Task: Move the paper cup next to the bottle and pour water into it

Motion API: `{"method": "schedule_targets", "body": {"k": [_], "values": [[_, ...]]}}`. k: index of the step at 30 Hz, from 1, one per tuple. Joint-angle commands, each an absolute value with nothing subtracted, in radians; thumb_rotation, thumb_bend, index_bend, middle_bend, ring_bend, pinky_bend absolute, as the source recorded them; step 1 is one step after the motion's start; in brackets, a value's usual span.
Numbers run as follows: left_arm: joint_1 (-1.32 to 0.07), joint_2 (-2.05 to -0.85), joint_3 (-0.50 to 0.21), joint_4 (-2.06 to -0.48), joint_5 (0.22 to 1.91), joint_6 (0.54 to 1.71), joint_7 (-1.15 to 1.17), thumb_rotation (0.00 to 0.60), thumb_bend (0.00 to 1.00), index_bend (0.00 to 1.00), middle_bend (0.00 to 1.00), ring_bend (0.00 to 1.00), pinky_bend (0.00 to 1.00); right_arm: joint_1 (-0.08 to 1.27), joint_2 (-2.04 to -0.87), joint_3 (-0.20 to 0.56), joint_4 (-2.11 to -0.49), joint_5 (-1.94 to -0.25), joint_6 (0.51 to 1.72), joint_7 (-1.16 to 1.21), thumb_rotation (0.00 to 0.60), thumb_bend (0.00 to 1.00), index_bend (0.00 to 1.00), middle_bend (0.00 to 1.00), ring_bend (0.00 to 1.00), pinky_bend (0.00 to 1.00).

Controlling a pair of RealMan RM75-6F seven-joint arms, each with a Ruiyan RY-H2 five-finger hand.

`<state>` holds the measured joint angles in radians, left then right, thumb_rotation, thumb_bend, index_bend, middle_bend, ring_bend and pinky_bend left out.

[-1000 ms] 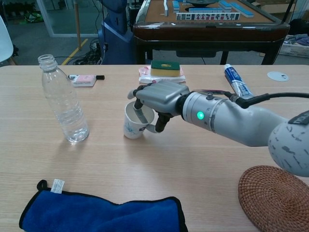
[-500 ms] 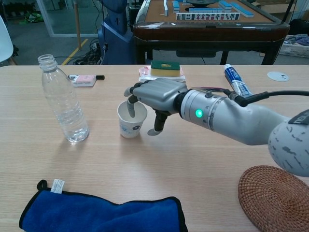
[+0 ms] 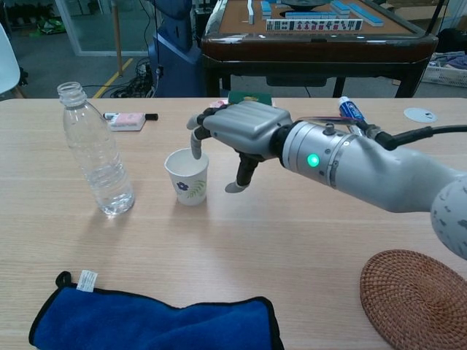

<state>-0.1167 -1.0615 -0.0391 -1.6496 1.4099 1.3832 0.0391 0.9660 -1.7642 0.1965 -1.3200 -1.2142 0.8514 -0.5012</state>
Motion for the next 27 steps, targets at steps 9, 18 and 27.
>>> {"method": "schedule_targets", "body": {"k": [9, 18, 27], "values": [[-0.123, -1.087, -0.037, -1.636, 1.405, 1.373, 0.066, 0.6, 0.15, 0.33, 0.36, 0.41, 0.63, 0.827, -1.529, 0.131, -1.606, -1.169, 1.025, -0.66, 0.6, 0.19, 0.33, 0.04, 0.0, 0.08], [-0.132, -1.112, -0.034, -1.621, 1.415, 1.368, 0.093, 0.6, 0.15, 0.3, 0.36, 0.41, 0.63, 0.68, -1.308, 0.029, -1.82, -1.159, 1.182, -0.767, 0.6, 0.19, 0.33, 0.08, 0.0, 0.08], [-0.139, -1.148, -0.029, -1.59, 1.444, 1.377, 0.101, 0.6, 0.15, 0.3, 0.36, 0.41, 0.63, 0.531, -1.229, -0.068, -1.85, -1.2, 1.315, -0.758, 0.6, 0.19, 0.33, 0.09, 0.0, 0.08]]}}
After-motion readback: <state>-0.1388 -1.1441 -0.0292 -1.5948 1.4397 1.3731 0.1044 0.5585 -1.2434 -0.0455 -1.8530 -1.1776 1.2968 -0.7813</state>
